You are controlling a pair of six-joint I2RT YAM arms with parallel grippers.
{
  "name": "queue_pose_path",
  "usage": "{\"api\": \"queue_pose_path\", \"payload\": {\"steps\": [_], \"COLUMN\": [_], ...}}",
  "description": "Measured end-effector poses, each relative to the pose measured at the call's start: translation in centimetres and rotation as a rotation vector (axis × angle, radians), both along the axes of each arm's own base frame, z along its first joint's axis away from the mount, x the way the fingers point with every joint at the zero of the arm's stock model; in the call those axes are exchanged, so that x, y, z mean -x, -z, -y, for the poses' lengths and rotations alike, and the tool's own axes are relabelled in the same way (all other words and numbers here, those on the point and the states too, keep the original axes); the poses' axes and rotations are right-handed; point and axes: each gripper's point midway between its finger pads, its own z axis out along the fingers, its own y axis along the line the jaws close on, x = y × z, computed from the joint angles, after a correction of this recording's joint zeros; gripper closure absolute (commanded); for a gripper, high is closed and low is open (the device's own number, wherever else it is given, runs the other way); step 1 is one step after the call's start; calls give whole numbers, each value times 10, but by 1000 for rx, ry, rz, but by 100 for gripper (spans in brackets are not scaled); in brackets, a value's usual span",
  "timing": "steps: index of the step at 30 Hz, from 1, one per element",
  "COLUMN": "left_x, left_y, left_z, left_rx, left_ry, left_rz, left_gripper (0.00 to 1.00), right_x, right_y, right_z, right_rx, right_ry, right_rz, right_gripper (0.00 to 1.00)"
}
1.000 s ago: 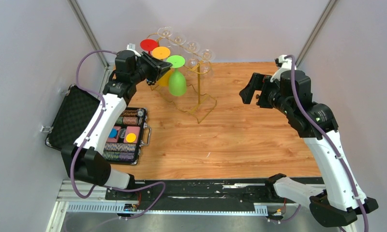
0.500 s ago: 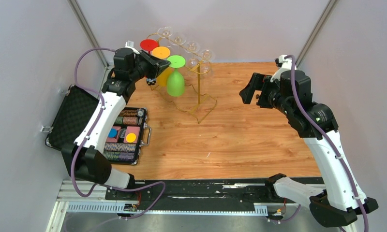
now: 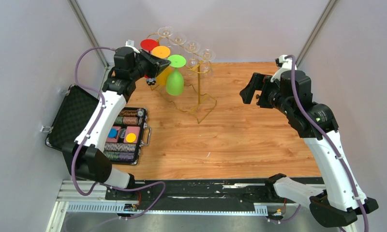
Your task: Take the wine glass off the wine glass rack
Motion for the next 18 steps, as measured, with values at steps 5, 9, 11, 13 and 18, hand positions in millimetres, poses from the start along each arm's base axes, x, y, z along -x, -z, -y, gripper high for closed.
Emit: {"api": "queue_pose_path", "payload": {"steps": [5, 9, 11, 13, 18], "left_x": [-3, -7, -8, -9, -8], "left_y": [3, 3, 3, 2, 0], "left_z": [1, 2, 3, 3, 4], "left_rx": [-2, -2, -1, -1, 1], "left_ry": [1, 3, 5, 7, 13], "left_rz": [-5, -6, -6, -5, 0], "left_gripper": [82, 82, 82, 83, 91], "right_x": [0, 1, 2, 2, 2], "right_y": [0, -1, 0, 1, 1], "right_z": [1, 2, 2, 2, 2], "right_rx": [0, 1, 2, 2, 3], "right_ry": [2, 7, 7, 7, 8], "right_rz": [2, 6, 5, 5, 5], "right_gripper": [3, 3, 3, 3, 3]}}
